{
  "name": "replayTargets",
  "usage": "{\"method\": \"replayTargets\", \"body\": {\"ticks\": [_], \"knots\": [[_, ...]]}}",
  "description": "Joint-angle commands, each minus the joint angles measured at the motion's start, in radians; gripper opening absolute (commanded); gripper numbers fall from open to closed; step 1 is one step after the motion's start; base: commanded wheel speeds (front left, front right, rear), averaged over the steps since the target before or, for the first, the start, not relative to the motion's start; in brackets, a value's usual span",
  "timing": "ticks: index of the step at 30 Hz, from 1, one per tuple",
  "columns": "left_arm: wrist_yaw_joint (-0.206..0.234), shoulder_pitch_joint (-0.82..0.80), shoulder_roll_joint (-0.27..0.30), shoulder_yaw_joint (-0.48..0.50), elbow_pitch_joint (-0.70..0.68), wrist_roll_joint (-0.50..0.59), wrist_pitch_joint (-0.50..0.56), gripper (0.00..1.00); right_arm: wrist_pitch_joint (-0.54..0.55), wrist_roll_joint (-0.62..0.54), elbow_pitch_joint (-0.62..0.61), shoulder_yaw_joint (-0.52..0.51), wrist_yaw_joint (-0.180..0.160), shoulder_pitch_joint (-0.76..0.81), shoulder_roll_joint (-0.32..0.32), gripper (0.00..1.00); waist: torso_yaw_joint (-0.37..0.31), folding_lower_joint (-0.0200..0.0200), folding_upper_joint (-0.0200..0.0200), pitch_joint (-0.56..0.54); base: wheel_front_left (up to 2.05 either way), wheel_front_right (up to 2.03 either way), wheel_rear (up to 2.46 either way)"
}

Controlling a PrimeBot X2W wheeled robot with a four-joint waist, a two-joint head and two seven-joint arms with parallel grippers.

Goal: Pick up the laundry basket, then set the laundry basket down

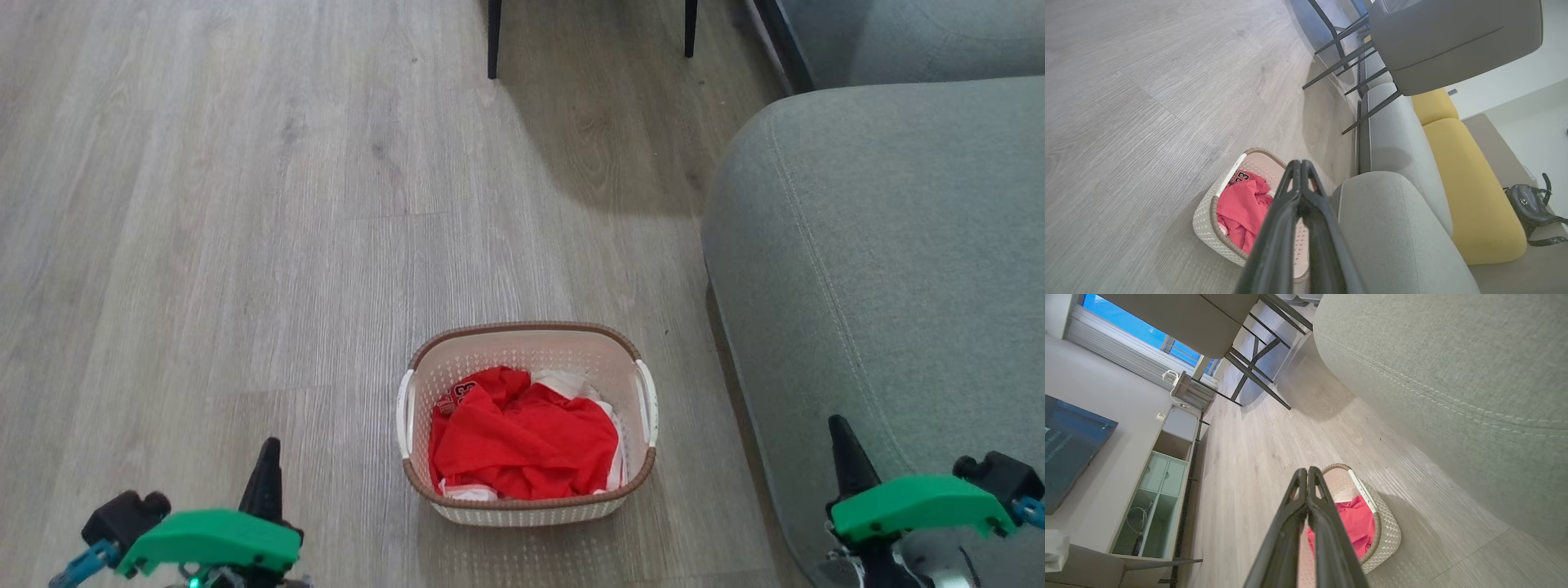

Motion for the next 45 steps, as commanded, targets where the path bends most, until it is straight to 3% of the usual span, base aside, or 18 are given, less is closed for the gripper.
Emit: {"method": "replayTargets", "body": {"ticks": [1, 45], "knots": [[-0.012, -0.058, 0.014, 0.028, -0.029, -0.036, 0.01, 0.0, 0.012, 0.037, -0.029, 0.002, 0.001, -0.06, -0.02, 0.0, 0.0, 0.0, 0.0001, 0.001, 0.0, 0.0, 0.0], [-0.092, -0.155, 0.013, 0.123, -0.021, -0.539, 0.142, 0.0, 0.146, 0.533, -0.021, -0.075, 0.001, -0.115, -0.023, 0.0, 0.001, 0.0, 0.0001, 0.012, 0.0, 0.0, 0.0]]}}
